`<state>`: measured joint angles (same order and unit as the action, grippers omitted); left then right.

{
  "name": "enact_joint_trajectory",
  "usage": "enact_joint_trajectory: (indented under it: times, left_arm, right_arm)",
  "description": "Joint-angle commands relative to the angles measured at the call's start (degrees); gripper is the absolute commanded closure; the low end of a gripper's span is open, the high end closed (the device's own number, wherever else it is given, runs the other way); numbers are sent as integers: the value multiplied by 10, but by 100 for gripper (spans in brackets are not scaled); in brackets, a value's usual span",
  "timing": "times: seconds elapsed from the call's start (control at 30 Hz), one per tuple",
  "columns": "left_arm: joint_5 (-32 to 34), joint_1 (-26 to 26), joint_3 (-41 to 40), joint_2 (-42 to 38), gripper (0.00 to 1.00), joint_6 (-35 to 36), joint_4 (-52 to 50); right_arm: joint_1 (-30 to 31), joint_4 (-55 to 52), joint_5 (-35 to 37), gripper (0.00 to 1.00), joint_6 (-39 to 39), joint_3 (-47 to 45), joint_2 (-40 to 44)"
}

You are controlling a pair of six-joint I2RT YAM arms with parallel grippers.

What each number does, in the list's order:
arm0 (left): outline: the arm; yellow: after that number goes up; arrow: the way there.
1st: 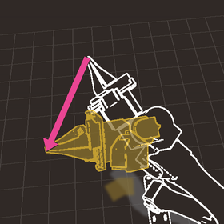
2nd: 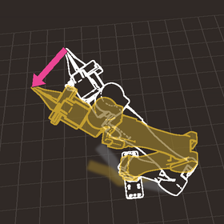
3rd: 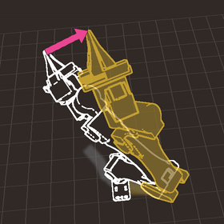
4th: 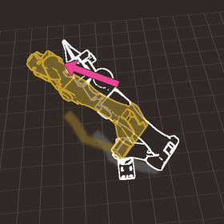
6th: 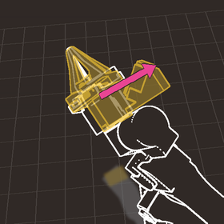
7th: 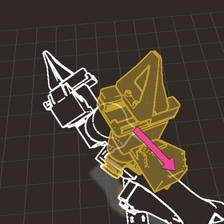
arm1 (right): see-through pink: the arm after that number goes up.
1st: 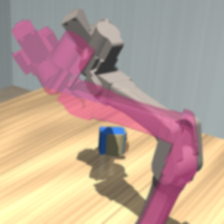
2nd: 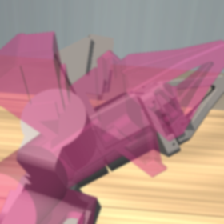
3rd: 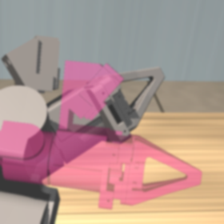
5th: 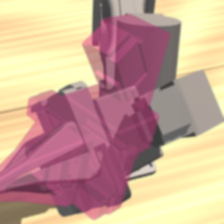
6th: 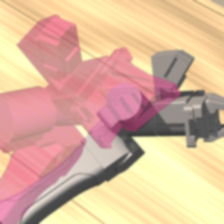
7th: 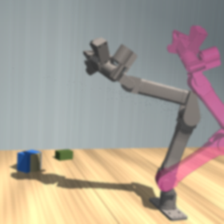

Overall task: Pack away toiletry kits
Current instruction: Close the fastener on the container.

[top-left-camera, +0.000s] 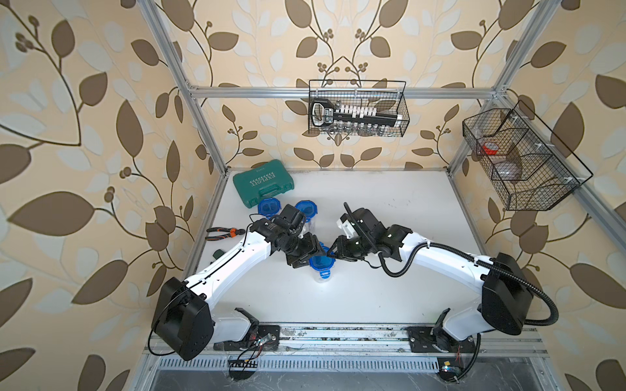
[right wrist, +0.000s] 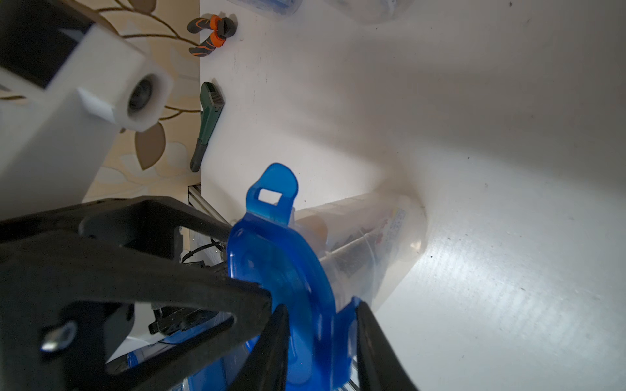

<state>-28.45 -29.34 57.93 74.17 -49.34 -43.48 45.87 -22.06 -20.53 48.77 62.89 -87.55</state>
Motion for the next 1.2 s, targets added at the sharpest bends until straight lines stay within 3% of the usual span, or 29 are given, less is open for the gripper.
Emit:
enact_joint_trajectory:
  times: [0.0, 0.23, 0.3, 0.37, 0.47, 0.53, 0.87, 1.17]
  left_arm:
    - [-66, 10, 16, -35, 32, 15, 46]
    - [-13, 33, 52, -53, 13, 85, -60]
    - [17, 35, 78, -50, 14, 120, -92]
    - [40, 35, 112, -36, 21, 160, -118]
    - [52, 32, 149, -3, 39, 203, -117]
    - [44, 27, 167, 20, 44, 220, -106]
    - [63, -8, 209, 115, 41, 256, -63]
    - [45, -16, 188, 140, 42, 258, -44]
  right_arm:
    - [4, -40, 4, 65, -36, 18, -1]
    - [-14, -76, 20, 43, -78, 53, 22]
    - [-12, -91, 26, 37, -92, 58, 33]
    - [-6, -97, 17, 34, -109, 49, 51]
    - [18, -95, 3, 34, -122, 9, 77]
    - [35, -76, -6, 35, -116, -20, 83]
    - [49, -19, -9, 37, -89, -70, 54]
    - [43, 28, -10, 38, -62, -87, 34]
